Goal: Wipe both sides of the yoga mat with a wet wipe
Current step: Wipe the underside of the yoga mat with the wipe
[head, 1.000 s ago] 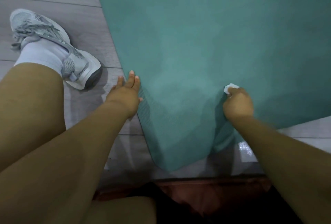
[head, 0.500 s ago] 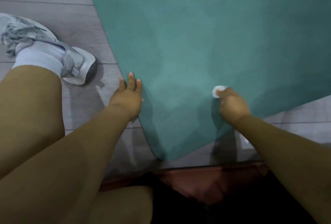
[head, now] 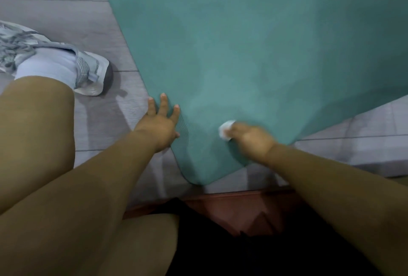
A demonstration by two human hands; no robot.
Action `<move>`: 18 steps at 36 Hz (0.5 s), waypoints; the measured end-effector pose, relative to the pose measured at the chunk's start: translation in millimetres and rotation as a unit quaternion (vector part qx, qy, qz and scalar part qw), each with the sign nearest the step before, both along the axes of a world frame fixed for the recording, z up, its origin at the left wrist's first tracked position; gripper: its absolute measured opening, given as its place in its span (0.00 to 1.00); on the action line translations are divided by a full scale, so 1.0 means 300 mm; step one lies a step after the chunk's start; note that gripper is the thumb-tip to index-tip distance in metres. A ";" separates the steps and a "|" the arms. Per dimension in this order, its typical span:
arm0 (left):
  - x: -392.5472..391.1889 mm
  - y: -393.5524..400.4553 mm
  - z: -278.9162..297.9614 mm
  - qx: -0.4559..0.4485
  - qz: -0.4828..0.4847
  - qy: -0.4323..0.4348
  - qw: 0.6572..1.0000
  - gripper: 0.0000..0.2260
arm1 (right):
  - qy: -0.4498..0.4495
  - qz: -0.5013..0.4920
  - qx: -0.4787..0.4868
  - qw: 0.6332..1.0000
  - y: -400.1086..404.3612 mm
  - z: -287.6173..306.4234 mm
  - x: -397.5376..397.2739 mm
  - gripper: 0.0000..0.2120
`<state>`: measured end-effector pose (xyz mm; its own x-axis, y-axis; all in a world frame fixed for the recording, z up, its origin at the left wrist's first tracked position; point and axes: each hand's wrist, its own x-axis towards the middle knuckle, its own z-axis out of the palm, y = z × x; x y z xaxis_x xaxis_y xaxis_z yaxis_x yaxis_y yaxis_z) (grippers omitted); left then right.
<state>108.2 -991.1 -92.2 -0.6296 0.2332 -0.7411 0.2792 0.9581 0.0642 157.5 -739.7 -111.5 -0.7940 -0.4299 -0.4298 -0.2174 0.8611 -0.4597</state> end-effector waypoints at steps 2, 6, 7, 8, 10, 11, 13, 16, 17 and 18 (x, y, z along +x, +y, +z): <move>0.001 0.005 0.005 -0.003 -0.006 -0.004 1.000 0.36 | 0.000 -0.165 0.066 0.984 0.117 0.038 -0.043 0.18; -0.001 0.008 0.005 -0.003 -0.017 0.002 1.000 0.38 | 0.049 -0.317 0.157 0.934 0.156 0.028 -0.030 0.17; -0.001 0.008 0.003 -0.003 -0.017 0.004 1.000 0.38 | 0.054 -0.300 0.152 0.940 0.115 0.012 -0.002 0.19; -0.001 0.007 0.001 -0.002 -0.016 0.005 1.000 0.38 | 0.058 -0.254 0.133 0.956 0.060 -0.003 0.034 0.21; 0.001 0.005 -0.001 -0.001 -0.015 0.004 1.000 0.38 | 0.009 -0.113 0.051 0.992 -0.072 -0.028 0.116 0.25; 0.002 0.006 0.000 -0.001 -0.017 0.003 1.000 0.38 | -0.041 -0.043 0.007 0.998 -0.137 -0.031 0.152 0.24; 0.004 0.011 0.001 -0.001 -0.022 0.002 1.000 0.38 | -0.092 0.092 -0.045 0.990 -0.224 -0.023 0.192 0.19; 0.011 0.021 0.004 -0.001 -0.028 0.004 1.000 0.38 | -0.097 0.172 -0.023 0.980 -0.192 -0.011 0.136 0.14; 0.015 0.022 0.005 -0.001 -0.028 0.005 1.000 0.38 | -0.095 0.184 -0.013 0.978 -0.158 -0.011 0.114 0.14; 0.017 0.022 0.004 -0.002 -0.028 0.007 1.000 0.38 | -0.088 0.177 -0.010 0.980 -0.112 -0.011 0.095 0.14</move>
